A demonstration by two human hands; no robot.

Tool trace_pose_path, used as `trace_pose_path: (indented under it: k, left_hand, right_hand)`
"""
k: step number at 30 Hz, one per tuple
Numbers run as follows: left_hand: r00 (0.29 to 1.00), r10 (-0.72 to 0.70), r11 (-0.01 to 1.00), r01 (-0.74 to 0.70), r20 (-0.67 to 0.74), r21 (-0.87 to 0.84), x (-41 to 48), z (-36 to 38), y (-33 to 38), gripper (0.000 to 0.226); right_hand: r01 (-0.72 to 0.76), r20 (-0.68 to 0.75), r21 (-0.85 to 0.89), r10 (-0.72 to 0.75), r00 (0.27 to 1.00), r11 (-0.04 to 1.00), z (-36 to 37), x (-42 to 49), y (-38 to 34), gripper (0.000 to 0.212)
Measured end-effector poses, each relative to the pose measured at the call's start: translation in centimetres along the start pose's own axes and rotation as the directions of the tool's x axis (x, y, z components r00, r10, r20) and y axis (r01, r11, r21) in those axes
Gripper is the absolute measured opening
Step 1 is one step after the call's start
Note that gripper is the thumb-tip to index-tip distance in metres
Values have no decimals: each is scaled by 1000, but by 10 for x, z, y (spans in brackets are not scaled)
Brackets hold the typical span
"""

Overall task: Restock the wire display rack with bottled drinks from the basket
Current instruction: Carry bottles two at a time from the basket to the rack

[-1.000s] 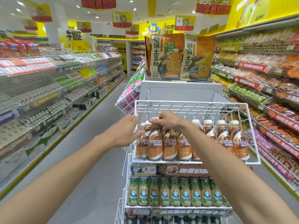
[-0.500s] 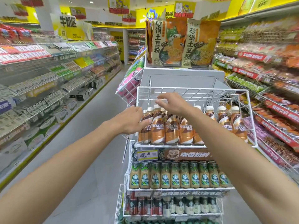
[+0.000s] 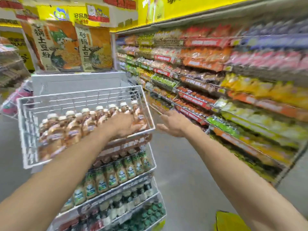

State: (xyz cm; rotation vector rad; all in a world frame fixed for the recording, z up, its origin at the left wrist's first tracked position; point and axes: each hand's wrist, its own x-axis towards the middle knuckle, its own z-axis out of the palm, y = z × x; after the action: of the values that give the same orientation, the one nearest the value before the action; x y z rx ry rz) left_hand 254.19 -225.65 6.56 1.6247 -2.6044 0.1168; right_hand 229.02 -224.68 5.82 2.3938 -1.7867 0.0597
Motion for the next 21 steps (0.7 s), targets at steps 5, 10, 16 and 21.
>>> trace_pose_path:
  k: [5,10,16,21]
  left_hand:
    - [976,196,979,-188,91,-81,66,36,171,50]
    - [917,375,920,-350,137,-176,108,61,334,59]
    - [821,543,838,-515,176,-182,140,92,476,72]
    - [752,596,803,-556,282,-213,171,163,548,67]
  right_hand:
    - [-311,100,-10,311,945,950,18,-137,163,64]
    - [-521,184,-51,520,834,852,27,-261,280,67]
    - [-609,261,-77,605,752,790,64,-343,372,61]
    - [-652,375,-57,622,688,756,141,-367,425,62]
